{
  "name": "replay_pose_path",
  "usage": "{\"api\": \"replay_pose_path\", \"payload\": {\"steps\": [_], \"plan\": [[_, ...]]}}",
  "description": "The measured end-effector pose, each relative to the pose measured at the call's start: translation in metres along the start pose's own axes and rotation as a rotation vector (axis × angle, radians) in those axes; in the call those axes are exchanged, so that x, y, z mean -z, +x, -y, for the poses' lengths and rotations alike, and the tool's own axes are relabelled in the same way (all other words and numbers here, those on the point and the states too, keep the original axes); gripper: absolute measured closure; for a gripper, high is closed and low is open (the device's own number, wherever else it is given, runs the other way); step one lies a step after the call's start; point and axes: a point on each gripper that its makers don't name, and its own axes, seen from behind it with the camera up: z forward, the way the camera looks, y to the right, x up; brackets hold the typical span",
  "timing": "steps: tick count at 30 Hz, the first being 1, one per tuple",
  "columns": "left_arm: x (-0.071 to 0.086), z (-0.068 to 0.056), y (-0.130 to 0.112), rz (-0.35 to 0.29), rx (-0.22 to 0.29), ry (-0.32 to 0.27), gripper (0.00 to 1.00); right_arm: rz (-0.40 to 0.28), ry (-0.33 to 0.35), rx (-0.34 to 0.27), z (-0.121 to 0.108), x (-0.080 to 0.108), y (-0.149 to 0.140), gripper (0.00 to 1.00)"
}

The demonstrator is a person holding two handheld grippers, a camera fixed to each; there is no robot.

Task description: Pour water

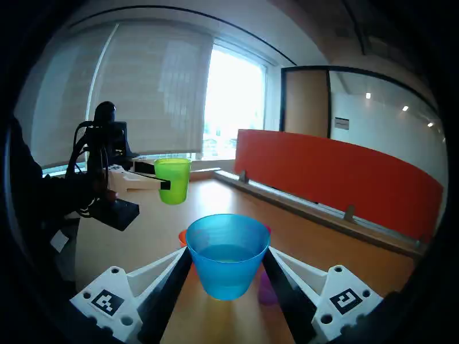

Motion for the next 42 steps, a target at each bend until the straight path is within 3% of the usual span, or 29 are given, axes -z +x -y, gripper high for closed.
{"api": "replay_pose_path", "payload": {"steps": [5,20,32,42], "plan": [[0.001,0.002,-0.004,0.004,0.007,0.004,0.2,-0.016,-0.001,-0.002,0.0,-0.001,0.004,0.12],[0.004,-0.009,-0.013,0.018,0.006,-0.046,0.2,-0.061,0.016,-0.015,0.001,-0.009,0.019,0.12],[0.006,-0.017,-0.018,0.02,0.002,-0.08,0.2,-0.076,0.039,0.025,0.006,-0.015,0.031,0.12],[0.01,-0.022,-0.021,0.024,-0.001,-0.112,0.2,-0.094,0.065,0.094,0.012,-0.02,0.045,0.12]]}}
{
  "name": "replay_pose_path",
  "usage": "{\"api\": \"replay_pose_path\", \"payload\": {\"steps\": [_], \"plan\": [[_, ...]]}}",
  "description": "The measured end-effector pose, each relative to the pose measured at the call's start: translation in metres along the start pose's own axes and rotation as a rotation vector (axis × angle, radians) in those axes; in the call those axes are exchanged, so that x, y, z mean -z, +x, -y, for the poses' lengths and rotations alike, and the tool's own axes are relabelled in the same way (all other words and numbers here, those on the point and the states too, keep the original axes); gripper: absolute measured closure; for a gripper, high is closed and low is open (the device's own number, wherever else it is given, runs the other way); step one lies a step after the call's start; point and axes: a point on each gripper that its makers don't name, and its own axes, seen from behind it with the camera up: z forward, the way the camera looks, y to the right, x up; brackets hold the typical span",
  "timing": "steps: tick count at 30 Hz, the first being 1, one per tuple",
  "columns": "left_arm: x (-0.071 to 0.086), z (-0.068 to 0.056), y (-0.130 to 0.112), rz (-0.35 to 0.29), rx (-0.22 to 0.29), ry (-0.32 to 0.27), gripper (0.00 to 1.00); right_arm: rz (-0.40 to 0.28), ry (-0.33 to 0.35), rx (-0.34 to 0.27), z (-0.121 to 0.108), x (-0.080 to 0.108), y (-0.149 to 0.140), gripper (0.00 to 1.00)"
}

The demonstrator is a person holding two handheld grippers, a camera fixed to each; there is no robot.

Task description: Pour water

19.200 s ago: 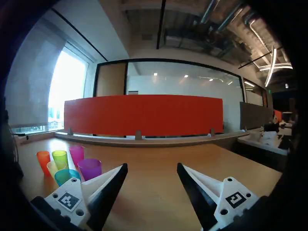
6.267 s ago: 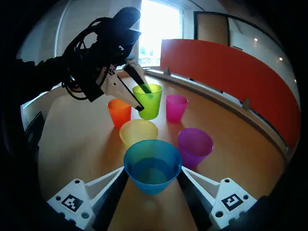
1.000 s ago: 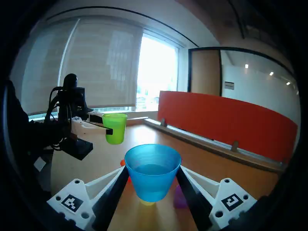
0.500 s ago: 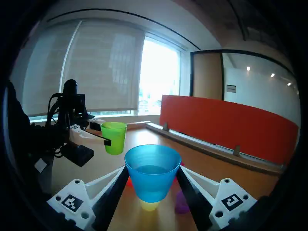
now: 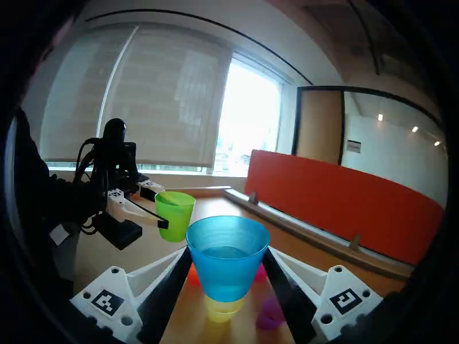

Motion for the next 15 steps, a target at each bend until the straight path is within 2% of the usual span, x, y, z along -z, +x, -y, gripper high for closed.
{"api": "replay_pose_path", "payload": {"steps": [15], "plan": [[-0.001,-0.003,-0.009,0.016,-0.012,-0.031,0.2,-0.009,0.028,0.074,-0.002,-0.014,0.012,0.12]]}}
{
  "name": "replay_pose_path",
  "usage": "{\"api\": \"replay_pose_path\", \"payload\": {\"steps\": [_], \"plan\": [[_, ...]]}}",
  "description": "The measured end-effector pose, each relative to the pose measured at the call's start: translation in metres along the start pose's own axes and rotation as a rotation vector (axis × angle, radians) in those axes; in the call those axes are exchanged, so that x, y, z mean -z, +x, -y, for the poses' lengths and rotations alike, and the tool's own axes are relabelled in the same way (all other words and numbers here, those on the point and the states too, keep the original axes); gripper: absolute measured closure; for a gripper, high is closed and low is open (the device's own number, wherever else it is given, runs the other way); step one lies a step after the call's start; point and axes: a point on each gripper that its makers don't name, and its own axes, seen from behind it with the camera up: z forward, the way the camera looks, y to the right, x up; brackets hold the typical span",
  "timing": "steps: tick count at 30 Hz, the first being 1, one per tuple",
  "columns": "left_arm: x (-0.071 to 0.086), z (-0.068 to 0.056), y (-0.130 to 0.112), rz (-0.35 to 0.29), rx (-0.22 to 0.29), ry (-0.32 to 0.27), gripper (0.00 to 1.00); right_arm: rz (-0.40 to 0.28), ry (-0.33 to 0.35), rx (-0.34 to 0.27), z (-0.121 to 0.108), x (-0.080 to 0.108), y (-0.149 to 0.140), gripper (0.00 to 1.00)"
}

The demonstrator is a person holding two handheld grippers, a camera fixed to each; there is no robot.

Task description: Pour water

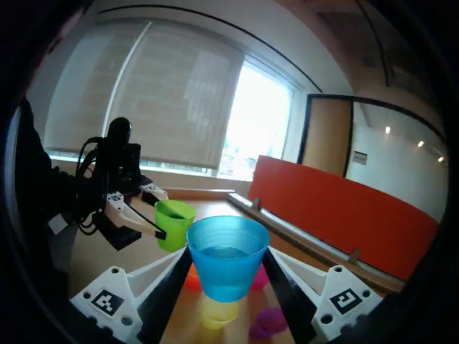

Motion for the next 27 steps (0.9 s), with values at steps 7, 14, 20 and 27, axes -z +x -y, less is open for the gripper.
{"api": "replay_pose_path", "payload": {"steps": [7,14,20,27], "plan": [[-0.002,-0.005,-0.004,0.006,-0.004,-0.019,0.2,-0.004,0.016,0.041,0.0,-0.006,0.007,0.12],[-0.005,-0.013,-0.009,0.011,-0.013,-0.04,0.19,-0.016,0.022,0.085,0.0,-0.012,0.015,0.12],[-0.007,-0.017,-0.011,0.013,-0.013,-0.055,0.2,-0.017,0.019,0.141,0.0,-0.015,0.018,0.12],[-0.009,-0.023,-0.013,0.01,-0.014,-0.078,0.19,-0.027,0.03,0.172,0.003,-0.019,0.024,0.12]]}}
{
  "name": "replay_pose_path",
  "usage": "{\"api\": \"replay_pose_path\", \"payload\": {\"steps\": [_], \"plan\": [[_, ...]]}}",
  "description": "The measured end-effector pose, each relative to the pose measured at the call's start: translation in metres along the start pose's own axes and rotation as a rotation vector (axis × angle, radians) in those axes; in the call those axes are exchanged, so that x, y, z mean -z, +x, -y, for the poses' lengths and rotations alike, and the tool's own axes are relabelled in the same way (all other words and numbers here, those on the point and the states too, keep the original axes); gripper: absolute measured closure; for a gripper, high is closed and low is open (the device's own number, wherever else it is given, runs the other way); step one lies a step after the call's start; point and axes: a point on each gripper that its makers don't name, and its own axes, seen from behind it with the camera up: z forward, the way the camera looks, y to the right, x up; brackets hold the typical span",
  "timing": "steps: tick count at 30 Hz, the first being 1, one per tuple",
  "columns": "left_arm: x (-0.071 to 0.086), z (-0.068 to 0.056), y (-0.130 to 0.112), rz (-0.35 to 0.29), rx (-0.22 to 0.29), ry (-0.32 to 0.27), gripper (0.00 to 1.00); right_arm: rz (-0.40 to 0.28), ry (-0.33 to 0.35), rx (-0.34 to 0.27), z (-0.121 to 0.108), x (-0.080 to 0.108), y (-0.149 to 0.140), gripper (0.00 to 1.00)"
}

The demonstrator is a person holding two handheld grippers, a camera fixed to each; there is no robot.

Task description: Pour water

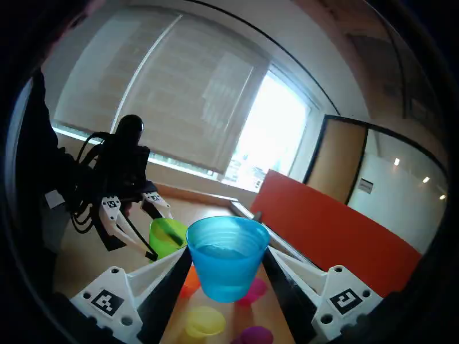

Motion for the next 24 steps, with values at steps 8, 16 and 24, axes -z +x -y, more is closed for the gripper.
{"api": "replay_pose_path", "payload": {"steps": [8,16,24], "plan": [[-0.001,-0.004,0.002,-0.006,-0.009,-0.016,0.2,0.004,0.003,0.037,-0.002,-0.003,0.004,0.12],[-0.002,-0.007,0.001,-0.013,-0.007,-0.027,0.2,0.006,0.007,0.062,-0.006,-0.006,0.007,0.12],[-0.004,-0.011,0.001,-0.016,-0.015,-0.042,0.2,0.017,0.004,0.103,-0.009,-0.011,0.009,0.12]]}}
